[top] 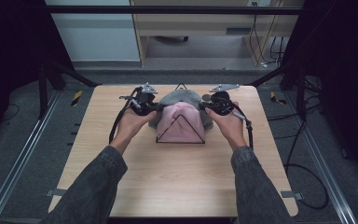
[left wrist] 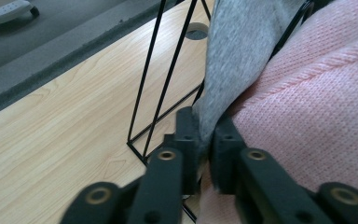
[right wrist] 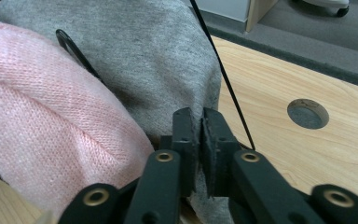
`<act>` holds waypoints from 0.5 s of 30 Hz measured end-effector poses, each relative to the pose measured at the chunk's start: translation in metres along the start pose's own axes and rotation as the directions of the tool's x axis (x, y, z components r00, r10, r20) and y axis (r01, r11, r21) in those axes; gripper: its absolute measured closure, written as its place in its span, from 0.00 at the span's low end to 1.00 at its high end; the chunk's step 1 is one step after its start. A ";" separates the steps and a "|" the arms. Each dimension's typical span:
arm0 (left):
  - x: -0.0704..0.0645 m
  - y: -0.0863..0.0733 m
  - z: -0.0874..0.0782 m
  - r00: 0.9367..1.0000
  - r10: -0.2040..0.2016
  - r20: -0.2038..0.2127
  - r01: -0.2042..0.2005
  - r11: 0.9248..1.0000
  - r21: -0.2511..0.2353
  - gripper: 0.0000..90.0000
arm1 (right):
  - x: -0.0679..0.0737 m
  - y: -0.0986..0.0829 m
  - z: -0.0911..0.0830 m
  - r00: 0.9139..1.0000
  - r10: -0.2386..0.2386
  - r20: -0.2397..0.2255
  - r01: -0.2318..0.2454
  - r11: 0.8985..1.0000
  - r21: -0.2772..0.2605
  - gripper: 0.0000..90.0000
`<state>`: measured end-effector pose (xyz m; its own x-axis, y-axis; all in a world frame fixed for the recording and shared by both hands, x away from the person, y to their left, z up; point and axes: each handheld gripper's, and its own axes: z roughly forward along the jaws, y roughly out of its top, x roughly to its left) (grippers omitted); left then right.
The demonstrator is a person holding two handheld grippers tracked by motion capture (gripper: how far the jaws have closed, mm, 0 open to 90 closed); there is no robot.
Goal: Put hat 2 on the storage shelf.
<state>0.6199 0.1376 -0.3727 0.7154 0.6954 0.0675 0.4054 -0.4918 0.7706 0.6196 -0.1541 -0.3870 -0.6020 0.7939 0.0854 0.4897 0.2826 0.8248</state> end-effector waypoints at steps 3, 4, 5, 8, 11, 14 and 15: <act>-0.001 0.001 -0.006 1.000 -0.005 -0.031 0.004 1.000 -0.029 0.71 | 0.001 0.000 -0.007 1.000 -0.015 0.014 0.015 1.000 -0.003 0.73; -0.001 0.002 -0.008 0.999 -0.006 -0.037 0.005 0.999 -0.035 0.67 | 0.002 0.001 -0.010 1.000 -0.017 0.019 0.017 1.000 -0.006 0.71; -0.001 0.002 -0.010 0.999 -0.002 -0.044 0.000 0.999 -0.039 0.63 | 0.002 0.001 -0.013 1.000 -0.014 0.023 0.014 1.000 -0.009 0.68; -0.001 0.003 -0.017 0.998 -0.008 -0.059 0.005 0.999 -0.049 0.56 | 0.001 0.004 -0.023 0.999 -0.007 0.040 0.008 0.999 -0.034 0.62; 0.000 0.003 -0.028 0.998 -0.010 -0.068 0.006 0.998 -0.062 0.49 | 0.002 0.006 -0.035 0.998 0.001 0.055 0.002 0.999 -0.054 0.54; 0.001 0.003 -0.038 0.997 -0.010 -0.074 0.005 0.998 -0.058 0.40 | 0.004 0.006 -0.048 0.998 -0.011 0.066 0.015 0.998 -0.056 0.45; 0.001 0.002 -0.042 0.997 -0.010 -0.074 0.006 0.998 -0.059 0.37 | 0.006 0.006 -0.052 0.998 -0.015 0.069 0.019 0.998 -0.062 0.42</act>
<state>0.5971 0.1593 -0.3442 0.6673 0.7371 0.1063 0.3753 -0.4561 0.8069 0.5861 -0.1761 -0.3526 -0.5642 0.8249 0.0344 0.4382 0.2639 0.8593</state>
